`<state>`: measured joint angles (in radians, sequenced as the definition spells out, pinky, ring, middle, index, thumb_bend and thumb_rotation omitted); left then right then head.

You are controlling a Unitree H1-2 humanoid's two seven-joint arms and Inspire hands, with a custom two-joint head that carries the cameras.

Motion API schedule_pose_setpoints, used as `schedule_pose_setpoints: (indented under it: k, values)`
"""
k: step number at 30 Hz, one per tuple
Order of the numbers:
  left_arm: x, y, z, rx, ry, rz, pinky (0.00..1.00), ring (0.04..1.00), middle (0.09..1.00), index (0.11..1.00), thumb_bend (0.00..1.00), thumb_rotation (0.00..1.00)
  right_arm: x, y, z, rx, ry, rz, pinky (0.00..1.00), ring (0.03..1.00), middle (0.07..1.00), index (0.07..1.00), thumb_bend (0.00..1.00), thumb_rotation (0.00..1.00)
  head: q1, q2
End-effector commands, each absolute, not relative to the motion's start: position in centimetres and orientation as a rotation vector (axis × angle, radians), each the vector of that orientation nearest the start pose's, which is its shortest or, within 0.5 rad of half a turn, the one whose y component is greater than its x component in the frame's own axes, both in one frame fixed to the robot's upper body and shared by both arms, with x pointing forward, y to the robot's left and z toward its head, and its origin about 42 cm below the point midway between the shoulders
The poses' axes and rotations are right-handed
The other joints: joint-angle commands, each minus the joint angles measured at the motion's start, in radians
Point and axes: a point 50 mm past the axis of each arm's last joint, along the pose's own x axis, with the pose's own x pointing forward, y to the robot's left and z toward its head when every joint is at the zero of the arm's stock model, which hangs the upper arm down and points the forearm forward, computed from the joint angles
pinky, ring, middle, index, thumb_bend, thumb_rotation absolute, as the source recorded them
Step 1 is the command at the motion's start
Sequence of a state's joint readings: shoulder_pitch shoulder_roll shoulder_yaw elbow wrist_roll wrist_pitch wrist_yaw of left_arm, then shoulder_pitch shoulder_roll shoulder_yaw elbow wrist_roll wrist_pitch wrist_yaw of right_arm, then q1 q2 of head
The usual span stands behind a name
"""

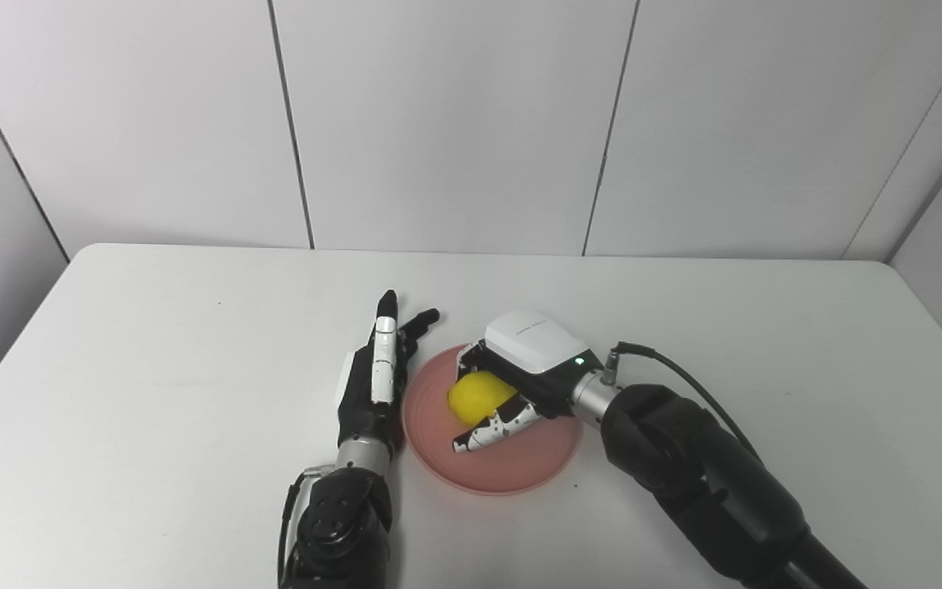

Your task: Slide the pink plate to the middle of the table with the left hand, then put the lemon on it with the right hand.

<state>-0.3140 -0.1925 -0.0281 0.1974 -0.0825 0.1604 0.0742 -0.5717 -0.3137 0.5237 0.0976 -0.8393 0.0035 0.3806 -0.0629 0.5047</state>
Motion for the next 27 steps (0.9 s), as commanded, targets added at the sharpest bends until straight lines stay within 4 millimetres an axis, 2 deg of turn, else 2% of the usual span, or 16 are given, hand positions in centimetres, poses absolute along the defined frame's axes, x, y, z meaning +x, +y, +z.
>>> schedule_pose_setpoints:
  k: [1, 5, 6, 8, 9, 10, 11, 12, 15, 23, 27]
  values:
    - [36.4, 9.1, 11.1, -0.254, 0.21, -0.113, 1.0, 0.888, 0.786, 0.98, 0.69, 1.0, 41.6, -13.1, 23.7, -1.379, -0.482, 0.628, 0.26, 0.325, 0.402, 0.488, 0.53, 0.54, 0.001, 0.0]
    - [36.5, 9.1, 11.2, -0.253, 0.21, -0.113, 0.99, 0.889, 0.786, 0.972, 0.69, 1.0, 41.6, -13.2, 24.0, -1.365, -0.47, 0.616, 0.24, 0.31, 0.39, 0.463, 0.57, 0.56, 0.003, 0.0]
    - [36.5, 9.1, 11.2, -0.255, 0.211, -0.112, 0.98, 0.946, 0.913, 0.966, 0.7, 1.0, 41.6, -13.2, 24.1, -1.36, -0.465, 0.611, 0.26, 0.334, 0.413, 0.462, 0.68, 0.61, 0.004, 0.001]
    - [36.5, 9.1, 11.2, -0.251, 0.208, -0.111, 0.94, 0.992, 0.989, 0.975, 0.71, 1.0, 41.4, -13.4, 24.5, -1.338, -0.474, 0.602, 0.33, 0.421, 0.496, 0.531, 0.9, 0.73, 0.003, 0.002]
    - [36.5, 9.2, 11.1, -0.249, 0.207, -0.113, 0.94, 0.992, 0.989, 0.975, 0.71, 1.0, 41.3, -13.5, 24.8, -1.332, -0.478, 0.602, 0.33, 0.421, 0.496, 0.531, 0.9, 0.73, 0.002, 0.002]
    - [36.5, 9.2, 11.1, -0.248, 0.206, -0.114, 0.95, 0.997, 0.996, 0.984, 0.72, 1.0, 41.3, -13.6, 25.0, -1.328, -0.479, 0.602, 0.4, 0.494, 0.567, 0.591, 0.96, 0.76, 0.002, 0.002]
    - [36.5, 9.3, 11.0, -0.25, 0.205, -0.115, 0.95, 0.999, 0.998, 0.987, 0.72, 1.0, 41.3, -13.6, 25.2, -1.331, -0.484, 0.601, 0.43, 0.518, 0.591, 0.611, 0.98, 0.77, 0.002, 0.003]
    - [36.5, 9.3, 11.0, -0.251, 0.203, -0.116, 0.95, 0.996, 1.0, 0.991, 0.72, 1.0, 41.3, -13.7, 25.4, -1.334, -0.487, 0.599, 0.51, 0.598, 0.657, 0.665, 0.99, 0.77, 0.002, 0.003]
    - [36.5, 9.2, 11.1, -0.26, 0.202, -0.117, 0.97, 0.997, 1.0, 0.995, 0.71, 1.0, 41.5, -14.0, 25.7, -1.334, -0.502, 0.595, 0.61, 0.683, 0.722, 0.723, 1.0, 0.77, 0.004, 0.003]
    - [36.7, 9.1, 11.2, -0.267, 0.208, -0.12, 0.98, 0.994, 1.0, 0.998, 0.7, 1.0, 41.7, -14.4, 25.9, -1.334, -0.518, 0.59, 0.61, 0.69, 0.731, 0.74, 1.0, 0.79, 0.001, 0.002]
    - [36.6, 9.2, 11.3, -0.262, 0.207, -0.12, 0.98, 0.99, 1.0, 1.0, 0.71, 1.0, 41.5, -14.4, 26.4, -1.335, -0.536, 0.584, 0.57, 0.664, 0.726, 0.738, 1.0, 0.8, -0.001, 0.004]
